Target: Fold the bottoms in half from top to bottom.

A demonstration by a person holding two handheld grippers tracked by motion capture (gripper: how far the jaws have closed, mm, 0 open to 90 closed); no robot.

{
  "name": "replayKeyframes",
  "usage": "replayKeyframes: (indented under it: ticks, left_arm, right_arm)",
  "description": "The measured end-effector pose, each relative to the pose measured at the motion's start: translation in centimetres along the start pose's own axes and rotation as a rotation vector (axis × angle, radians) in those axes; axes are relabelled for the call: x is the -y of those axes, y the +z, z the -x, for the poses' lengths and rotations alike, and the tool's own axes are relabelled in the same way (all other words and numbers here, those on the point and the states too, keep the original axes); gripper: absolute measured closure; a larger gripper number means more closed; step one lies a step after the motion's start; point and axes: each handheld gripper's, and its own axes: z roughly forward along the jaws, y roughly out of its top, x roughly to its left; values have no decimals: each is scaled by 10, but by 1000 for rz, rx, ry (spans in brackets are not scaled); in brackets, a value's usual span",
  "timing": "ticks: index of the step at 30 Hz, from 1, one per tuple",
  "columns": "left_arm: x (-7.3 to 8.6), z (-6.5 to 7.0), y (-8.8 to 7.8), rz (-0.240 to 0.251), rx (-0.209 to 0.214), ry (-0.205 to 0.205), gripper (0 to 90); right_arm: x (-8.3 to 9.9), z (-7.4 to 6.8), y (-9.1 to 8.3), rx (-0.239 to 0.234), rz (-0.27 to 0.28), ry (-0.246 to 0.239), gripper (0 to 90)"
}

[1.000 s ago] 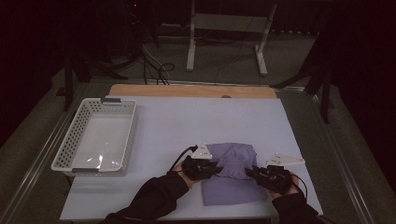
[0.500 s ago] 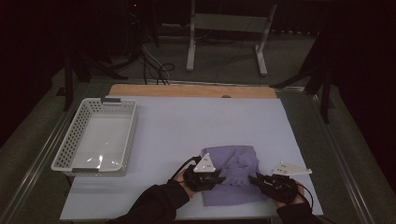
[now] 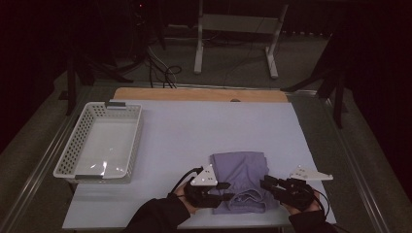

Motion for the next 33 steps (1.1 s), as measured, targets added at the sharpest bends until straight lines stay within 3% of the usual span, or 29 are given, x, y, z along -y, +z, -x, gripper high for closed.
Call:
replayKeyframes:
  ticks: [1,5,6,13,18,21,23,26,33]
  left_arm:
    - [1,-2,2,-10,-6,-1,693]
    - [3,-12,15,-43,-36,4,747]
    - [1,-13,19,-52,-37,11,752]
    - [-6,-18,47,-119,-31,85,788]
    - [0,-7,56,-158,14,121,808]
    - [4,3,58,-188,22,163,810]
    - [5,5,57,-189,29,161,810]
    - [7,6,55,-184,31,143,809]
    - [11,9,46,-181,33,125,789]
  right_arm:
    - [1,0,3,2,-15,-5,781]
    - [3,-2,14,9,-65,-38,900]
    - [3,-3,16,24,-73,-50,900]
    - [1,-2,30,-10,-102,-73,900]
    - [6,-5,31,-29,-124,-63,900]
    - [10,-11,32,-47,-149,-63,900]
    - [12,-13,31,-55,-155,-90,900]
    - [15,-19,29,-65,-172,-73,900]
    - [32,-25,27,-36,-257,-86,900]
